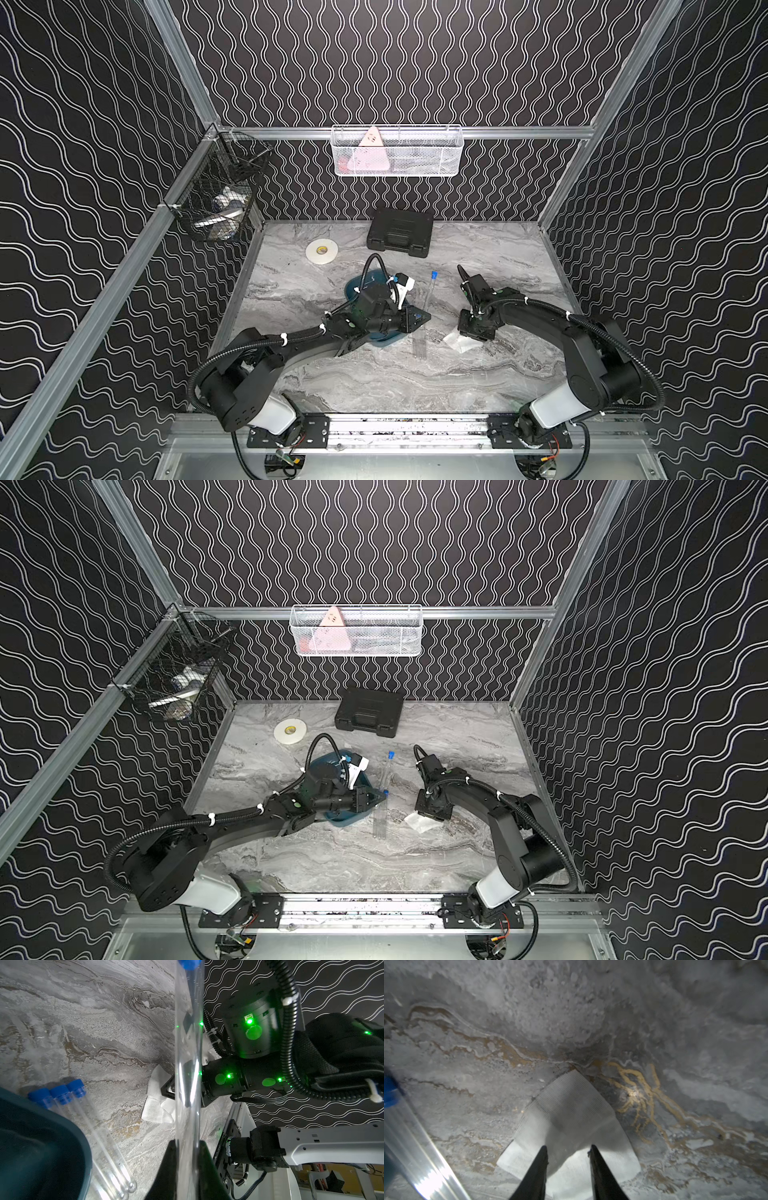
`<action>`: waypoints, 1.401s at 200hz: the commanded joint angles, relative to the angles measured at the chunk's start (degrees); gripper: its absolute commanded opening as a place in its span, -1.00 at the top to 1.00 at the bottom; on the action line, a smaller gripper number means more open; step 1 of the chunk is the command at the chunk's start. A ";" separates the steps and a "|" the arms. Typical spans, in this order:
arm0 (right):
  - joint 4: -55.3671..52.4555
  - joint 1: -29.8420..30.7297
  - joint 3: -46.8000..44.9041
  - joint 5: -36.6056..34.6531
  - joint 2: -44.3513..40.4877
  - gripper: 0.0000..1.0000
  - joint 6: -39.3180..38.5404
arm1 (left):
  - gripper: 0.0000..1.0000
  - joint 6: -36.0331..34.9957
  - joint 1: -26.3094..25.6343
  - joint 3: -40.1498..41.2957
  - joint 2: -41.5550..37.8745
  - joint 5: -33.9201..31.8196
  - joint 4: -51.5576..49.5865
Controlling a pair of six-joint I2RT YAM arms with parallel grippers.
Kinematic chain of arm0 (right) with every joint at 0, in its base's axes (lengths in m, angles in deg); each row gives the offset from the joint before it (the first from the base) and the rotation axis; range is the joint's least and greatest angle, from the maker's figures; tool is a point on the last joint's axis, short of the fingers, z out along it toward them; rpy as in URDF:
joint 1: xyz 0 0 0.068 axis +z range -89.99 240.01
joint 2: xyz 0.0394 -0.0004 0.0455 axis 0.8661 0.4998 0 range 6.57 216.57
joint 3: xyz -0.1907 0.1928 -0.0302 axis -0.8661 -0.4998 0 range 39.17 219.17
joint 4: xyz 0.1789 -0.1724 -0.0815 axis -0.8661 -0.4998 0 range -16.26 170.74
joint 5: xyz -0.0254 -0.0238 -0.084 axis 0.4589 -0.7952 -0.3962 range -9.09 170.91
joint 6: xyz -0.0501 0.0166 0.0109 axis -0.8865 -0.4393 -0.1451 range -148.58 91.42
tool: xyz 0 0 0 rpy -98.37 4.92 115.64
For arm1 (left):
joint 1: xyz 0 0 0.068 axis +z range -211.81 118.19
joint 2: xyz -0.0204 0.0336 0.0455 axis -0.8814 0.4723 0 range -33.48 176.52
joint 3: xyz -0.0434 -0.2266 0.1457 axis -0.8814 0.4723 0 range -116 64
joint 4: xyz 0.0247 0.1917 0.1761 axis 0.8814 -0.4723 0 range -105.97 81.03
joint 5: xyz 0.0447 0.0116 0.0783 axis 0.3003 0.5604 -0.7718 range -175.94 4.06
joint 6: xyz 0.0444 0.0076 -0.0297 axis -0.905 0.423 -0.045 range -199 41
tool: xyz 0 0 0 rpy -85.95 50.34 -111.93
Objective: Wipe the exteriors of test tubes
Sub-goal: Pick up the cleaning item at the center of the board, then place the cleaning item in the test tube.
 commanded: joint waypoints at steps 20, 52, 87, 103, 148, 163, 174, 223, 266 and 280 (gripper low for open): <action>1.00 0.12 -0.80 -0.35 -0.93 0.60 0.73 | 0.90 0.12 0.10 0.31 0.11 0.39 1.80; 0.42 0.12 -0.10 -0.03 -2.50 0.80 0.69 | 0.90 0.16 0.06 0.44 0.20 0.48 1.95; -0.60 0.03 2.11 1.49 -5.89 1.00 0.68 | 0.89 0.23 0.07 0.25 0.50 0.48 1.94; -0.92 0.03 3.67 2.83 -8.22 1.00 0.30 | 0.88 0.31 0.10 0.11 0.68 0.72 1.89; 0.53 0.03 9.48 9.17 -16.68 1.00 -1.48 | 0.88 1.53 0.03 -1.52 2.28 1.42 2.83; 3.68 0.03 10.70 13.53 -18.94 1.00 -1.55 | 0.87 2.11 0.06 -2.22 3.24 1.64 3.56; 6.09 0.03 11.24 16.67 -20.24 1.00 -1.04 | 0.87 2.69 0.08 -2.52 3.94 1.79 4.14; 12.91 1.18 12.33 25.16 -22.04 1.00 1.09 | 0.87 3.98 0.10 -3.73 6.20 2.49 5.72; 14.87 4.95 10.73 24.62 -18.96 1.00 1.21 | 0.86 4.99 0.08 -4.00 6.88 2.84 7.04; 16.36 5.65 9.60 24.09 -18.01 1.00 1.90 | 0.86 4.99 0.06 -4.08 6.91 2.81 6.95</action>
